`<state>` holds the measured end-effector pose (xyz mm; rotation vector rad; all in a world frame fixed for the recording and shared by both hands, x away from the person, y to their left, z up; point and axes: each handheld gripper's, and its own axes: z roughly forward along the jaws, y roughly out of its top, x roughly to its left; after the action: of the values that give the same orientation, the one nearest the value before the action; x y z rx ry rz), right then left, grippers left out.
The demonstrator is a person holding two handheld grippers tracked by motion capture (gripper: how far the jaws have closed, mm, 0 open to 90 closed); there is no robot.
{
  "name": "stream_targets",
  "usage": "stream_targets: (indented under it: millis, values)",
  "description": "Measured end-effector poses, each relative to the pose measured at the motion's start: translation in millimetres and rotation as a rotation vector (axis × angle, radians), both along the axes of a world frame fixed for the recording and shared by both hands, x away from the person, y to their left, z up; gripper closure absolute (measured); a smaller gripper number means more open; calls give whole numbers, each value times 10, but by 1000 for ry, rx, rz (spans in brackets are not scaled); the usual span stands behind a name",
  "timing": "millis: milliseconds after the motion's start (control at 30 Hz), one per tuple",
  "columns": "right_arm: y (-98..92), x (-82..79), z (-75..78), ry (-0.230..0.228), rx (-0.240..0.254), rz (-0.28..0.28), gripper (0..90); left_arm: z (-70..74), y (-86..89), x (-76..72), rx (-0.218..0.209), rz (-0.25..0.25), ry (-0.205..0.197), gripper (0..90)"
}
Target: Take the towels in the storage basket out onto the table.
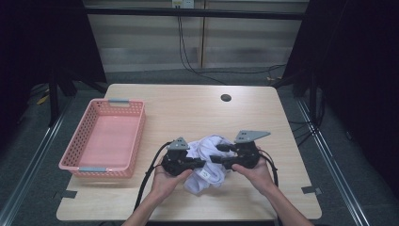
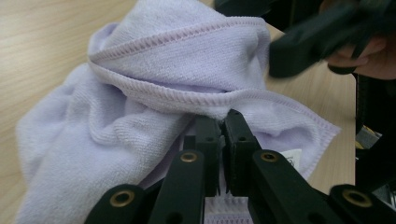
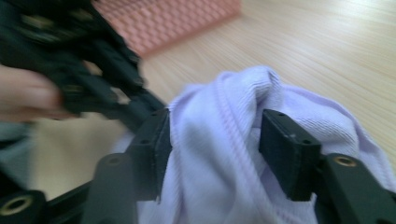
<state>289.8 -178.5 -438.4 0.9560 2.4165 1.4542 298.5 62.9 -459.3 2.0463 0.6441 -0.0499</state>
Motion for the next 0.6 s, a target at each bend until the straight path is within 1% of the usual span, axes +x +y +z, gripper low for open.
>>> stream_targets:
  millis: [33,67,100,133,167,200,233,267,300,333,367,400,433,467,500,533,567,600]
  values:
    - [46,10,-36,-4,-31,-11,474,1,-13,-13,16,-9,-11,866]
    - [60,26,-61,8,-36,-7,555,3,-21,-29,20,-13,-13,869]
    - [57,45,-86,18,-40,-22,641,14,-11,-31,14,-16,-11,874]
    - [24,70,-103,29,-18,-30,668,27,9,-24,9,-12,-10,877]
    - [-19,85,-101,43,10,-29,697,42,43,-11,-10,-5,-5,878]
    - [-65,87,-82,32,12,-46,738,54,68,-2,-20,-9,0,880]
    - [-88,87,-70,30,17,-50,747,70,89,-1,-35,-4,4,880]
    - [-109,84,-53,26,22,-53,765,86,110,1,-40,-3,-1,881]
    - [-130,80,-33,8,14,-72,766,97,128,1,-44,-2,-3,881]
    - [-155,84,-19,1,13,-88,772,113,155,1,-54,1,-3,880]
    - [-205,100,-4,4,26,-102,789,140,195,2,-62,8,-10,881]
    - [-285,120,9,2,41,-133,827,158,234,8,-80,13,-9,880]
    - [-351,137,13,13,61,-144,852,172,272,18,-95,18,-4,880]
    - [-410,143,17,15,72,-148,866,182,290,17,-98,27,-5,880]
    - [-440,135,27,5,65,-172,871,202,331,26,-96,41,-17,881]
    - [-499,135,51,3,65,-191,873,216,366,38,-110,47,-12,880]
    - [-553,140,70,1,80,-197,877,238,400,46,-116,56,-16,880]
    - [-601,140,94,-14,75,-227,878,278,435,50,-110,64,-30,880]
